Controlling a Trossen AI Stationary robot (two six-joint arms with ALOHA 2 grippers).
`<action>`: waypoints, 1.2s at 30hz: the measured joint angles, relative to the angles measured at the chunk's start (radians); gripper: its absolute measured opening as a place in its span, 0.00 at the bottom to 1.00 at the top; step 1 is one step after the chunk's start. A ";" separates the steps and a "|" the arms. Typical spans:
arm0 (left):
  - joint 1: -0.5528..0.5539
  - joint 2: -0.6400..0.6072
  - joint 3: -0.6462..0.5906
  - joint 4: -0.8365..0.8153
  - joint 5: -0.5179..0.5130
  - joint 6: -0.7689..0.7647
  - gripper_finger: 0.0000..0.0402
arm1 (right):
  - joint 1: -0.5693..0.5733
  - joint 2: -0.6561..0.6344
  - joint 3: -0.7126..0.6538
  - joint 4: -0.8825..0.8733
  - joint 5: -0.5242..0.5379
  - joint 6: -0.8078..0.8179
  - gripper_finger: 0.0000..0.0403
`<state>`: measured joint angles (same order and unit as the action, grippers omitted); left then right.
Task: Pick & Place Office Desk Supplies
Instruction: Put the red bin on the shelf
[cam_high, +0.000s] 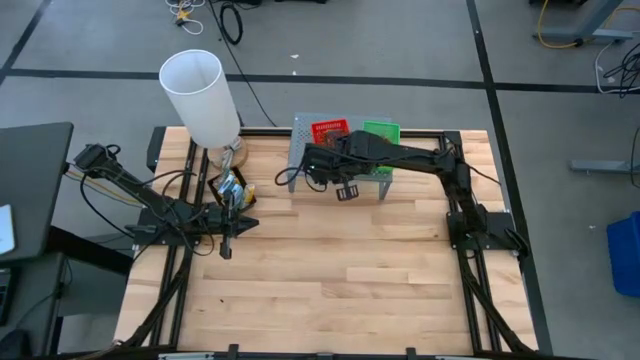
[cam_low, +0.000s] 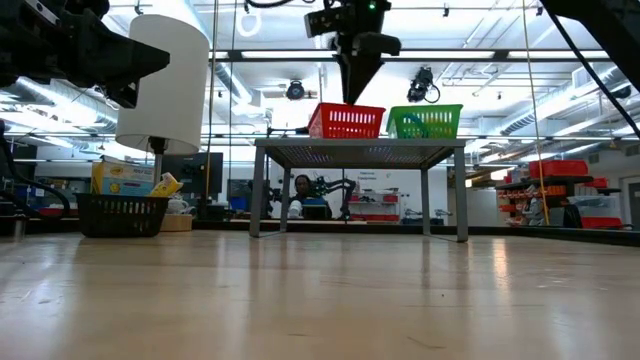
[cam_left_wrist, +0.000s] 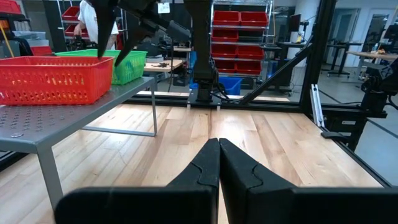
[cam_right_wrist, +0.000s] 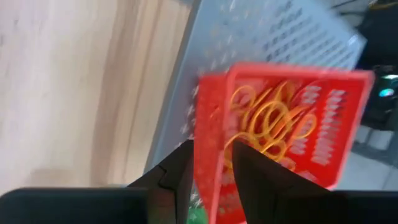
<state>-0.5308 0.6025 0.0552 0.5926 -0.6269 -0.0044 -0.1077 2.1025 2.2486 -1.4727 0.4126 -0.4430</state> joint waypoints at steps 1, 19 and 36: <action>0.000 0.000 0.000 0.000 0.000 0.000 0.01 | 0.005 0.000 0.000 0.019 0.014 -0.005 0.29; 0.000 0.000 0.000 0.000 0.000 -0.006 0.01 | -0.121 0.000 0.000 0.419 -0.188 -0.223 0.01; 0.000 0.000 0.000 0.012 0.000 0.009 0.01 | -0.190 0.061 0.000 0.361 -0.245 -0.258 0.00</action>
<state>-0.5308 0.6029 0.0555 0.6041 -0.6273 0.0044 -0.2974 2.1632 2.2486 -1.1122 0.1680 -0.7013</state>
